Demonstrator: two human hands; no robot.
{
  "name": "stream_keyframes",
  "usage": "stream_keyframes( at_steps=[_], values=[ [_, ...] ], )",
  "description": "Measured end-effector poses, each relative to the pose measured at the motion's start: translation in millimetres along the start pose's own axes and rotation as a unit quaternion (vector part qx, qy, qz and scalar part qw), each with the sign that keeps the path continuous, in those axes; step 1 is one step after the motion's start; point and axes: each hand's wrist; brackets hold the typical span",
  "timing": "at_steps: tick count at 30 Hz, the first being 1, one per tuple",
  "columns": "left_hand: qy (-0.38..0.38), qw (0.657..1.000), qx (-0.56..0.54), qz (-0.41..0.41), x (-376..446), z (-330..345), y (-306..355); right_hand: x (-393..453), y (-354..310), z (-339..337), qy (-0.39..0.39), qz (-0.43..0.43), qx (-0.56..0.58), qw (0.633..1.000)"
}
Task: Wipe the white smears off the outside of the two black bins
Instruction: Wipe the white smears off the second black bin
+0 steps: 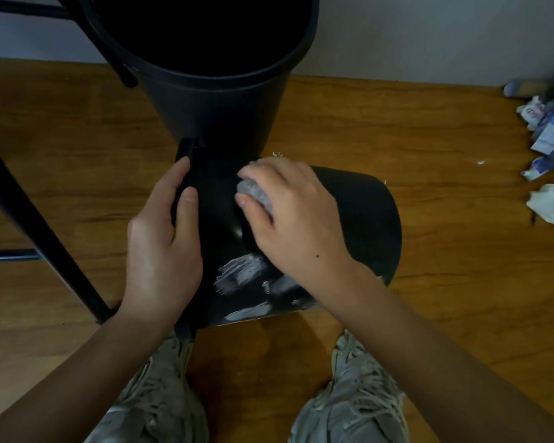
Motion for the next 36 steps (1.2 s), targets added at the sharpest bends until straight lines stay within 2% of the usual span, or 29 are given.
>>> stream_keyframes(
  at_steps=[4, 8, 13, 20, 24, 29, 36],
  values=[
    [-0.017, 1.0, -0.008, -0.002, -2, -1, 0, -5, -19, 13, -0.016, -0.075, 0.038, 0.996],
    [-0.008, 1.0, -0.013, -0.003, -2, -1, -1, -6, -16, 13, -0.006, -0.078, 0.04, 0.996],
    [-0.007, 1.0, -0.008, -0.008, -3, -1, 0, -5, 4, 2, -0.006, -0.015, 0.019, 1.0],
    [0.001, 1.0, -0.015, -0.014, -1, 1, 6, -4, 78, -26, 0.024, 0.121, -0.01, 0.992],
    [0.004, 1.0, -0.002, -0.027, -1, 0, 7, -5, 90, -25, 0.053, 0.131, -0.022, 0.99],
    [-0.019, 0.998, 0.034, -0.04, -11, 2, 12, 10, 91, -24, 0.044, 0.143, -0.037, 0.988],
    [-0.021, 0.997, 0.046, -0.057, 6, -2, 13, 31, 89, -31, -0.042, 0.169, -0.001, 0.985]
  ],
)
Point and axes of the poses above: each hand's wrist, its own x-axis towards the middle knuckle, its own z-axis out of the palm, y = z × x, and after that the axes turned 12 degrees about z, right-handed
